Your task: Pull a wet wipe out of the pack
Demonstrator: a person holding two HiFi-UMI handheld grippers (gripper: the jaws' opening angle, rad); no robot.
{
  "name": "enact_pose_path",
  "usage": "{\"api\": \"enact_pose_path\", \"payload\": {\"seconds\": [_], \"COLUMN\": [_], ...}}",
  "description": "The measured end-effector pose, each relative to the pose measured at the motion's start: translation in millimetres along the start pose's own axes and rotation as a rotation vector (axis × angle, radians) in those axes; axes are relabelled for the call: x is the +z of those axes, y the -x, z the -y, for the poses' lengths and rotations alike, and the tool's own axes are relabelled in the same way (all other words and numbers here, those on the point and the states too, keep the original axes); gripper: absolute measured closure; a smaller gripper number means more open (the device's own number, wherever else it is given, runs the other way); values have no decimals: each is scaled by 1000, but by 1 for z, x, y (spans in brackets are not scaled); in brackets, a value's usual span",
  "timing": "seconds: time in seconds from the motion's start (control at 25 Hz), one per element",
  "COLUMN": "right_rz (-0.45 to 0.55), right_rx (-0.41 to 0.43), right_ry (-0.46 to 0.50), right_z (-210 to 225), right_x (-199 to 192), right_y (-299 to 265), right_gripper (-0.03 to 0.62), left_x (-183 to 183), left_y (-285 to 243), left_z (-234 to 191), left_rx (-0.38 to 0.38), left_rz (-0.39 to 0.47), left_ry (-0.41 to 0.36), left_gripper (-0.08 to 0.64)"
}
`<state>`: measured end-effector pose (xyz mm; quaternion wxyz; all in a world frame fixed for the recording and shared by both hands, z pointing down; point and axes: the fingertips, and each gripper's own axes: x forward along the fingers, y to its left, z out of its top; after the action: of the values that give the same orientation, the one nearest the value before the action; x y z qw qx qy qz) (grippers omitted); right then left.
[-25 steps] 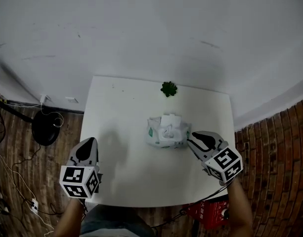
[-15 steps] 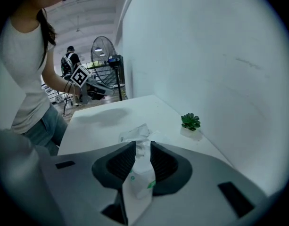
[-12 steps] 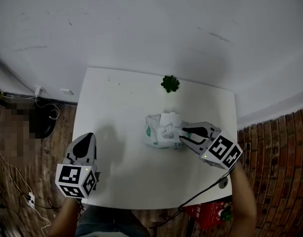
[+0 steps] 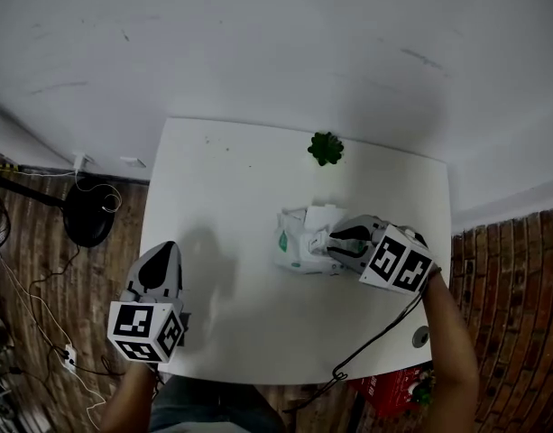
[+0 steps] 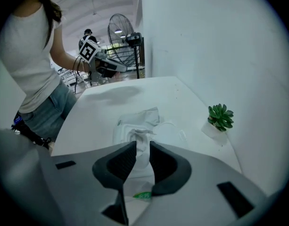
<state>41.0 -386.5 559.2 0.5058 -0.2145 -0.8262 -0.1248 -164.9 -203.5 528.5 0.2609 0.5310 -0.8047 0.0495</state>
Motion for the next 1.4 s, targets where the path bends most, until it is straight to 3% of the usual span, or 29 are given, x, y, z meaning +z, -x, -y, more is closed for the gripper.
{"api": "enact_pose_path", "payload": {"seconds": [0.68, 1.4], "right_rz": [-136, -159], "right_rx": [87, 131], "right_ry": [170, 140], "right_z": [-7, -7], "right_x": [-8, -8], "right_y": [-24, -28], "right_gripper": [522, 526], "left_x": [-3, -9], "left_y": [-10, -14], "left_z": [6, 1], "left_rx": [4, 7], "left_rz": [-15, -36], "left_ry": [7, 30], "left_gripper": [560, 560]}}
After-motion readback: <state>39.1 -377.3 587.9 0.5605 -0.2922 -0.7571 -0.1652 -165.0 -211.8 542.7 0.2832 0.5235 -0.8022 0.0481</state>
